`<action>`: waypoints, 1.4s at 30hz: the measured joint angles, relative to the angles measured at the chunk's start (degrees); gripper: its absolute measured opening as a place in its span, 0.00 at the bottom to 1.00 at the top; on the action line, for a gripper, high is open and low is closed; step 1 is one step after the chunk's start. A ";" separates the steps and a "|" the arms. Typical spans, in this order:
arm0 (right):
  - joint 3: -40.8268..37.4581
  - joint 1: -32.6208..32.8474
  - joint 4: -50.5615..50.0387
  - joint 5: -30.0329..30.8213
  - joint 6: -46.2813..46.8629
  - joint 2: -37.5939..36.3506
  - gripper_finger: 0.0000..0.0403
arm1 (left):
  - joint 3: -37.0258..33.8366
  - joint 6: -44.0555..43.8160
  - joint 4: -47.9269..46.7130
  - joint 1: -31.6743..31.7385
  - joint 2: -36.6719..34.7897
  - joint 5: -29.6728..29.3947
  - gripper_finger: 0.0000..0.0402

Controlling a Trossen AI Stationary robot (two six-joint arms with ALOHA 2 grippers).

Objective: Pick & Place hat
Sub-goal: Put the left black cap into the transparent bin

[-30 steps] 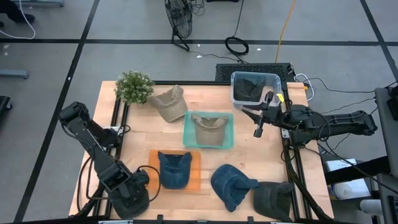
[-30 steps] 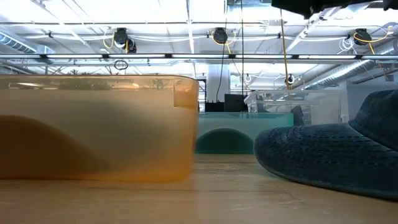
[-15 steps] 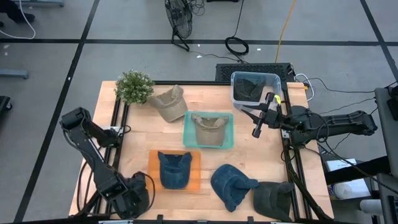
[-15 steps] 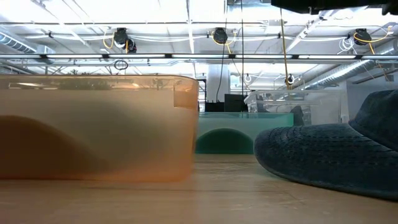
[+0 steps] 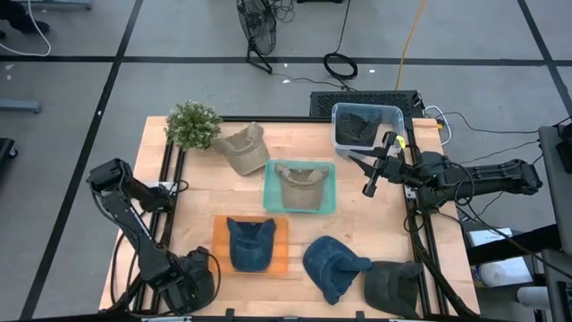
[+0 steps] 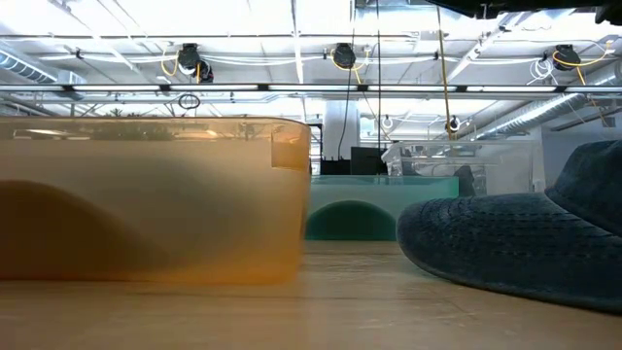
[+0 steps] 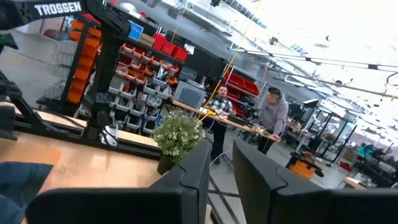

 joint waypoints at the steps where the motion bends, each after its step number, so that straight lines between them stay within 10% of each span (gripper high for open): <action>1: 0.00 0.00 -0.11 -0.02 0.50 0.00 0.15 | -0.33 0.02 0.02 -0.33 0.00 -0.02 0.43; 12: 0.00 0.00 -2.05 -0.07 3.55 0.00 0.15 | -1.34 1.85 0.40 -2.77 0.00 -0.07 0.41; 27: -0.02 0.00 -3.69 -0.09 5.62 -0.02 0.15 | -1.34 1.01 2.69 -4.61 0.00 -4.61 0.03; 42: -0.02 0.00 -3.95 -0.11 6.36 -0.02 0.15 | 1.17 3.66 2.13 -2.34 -0.68 2.86 0.03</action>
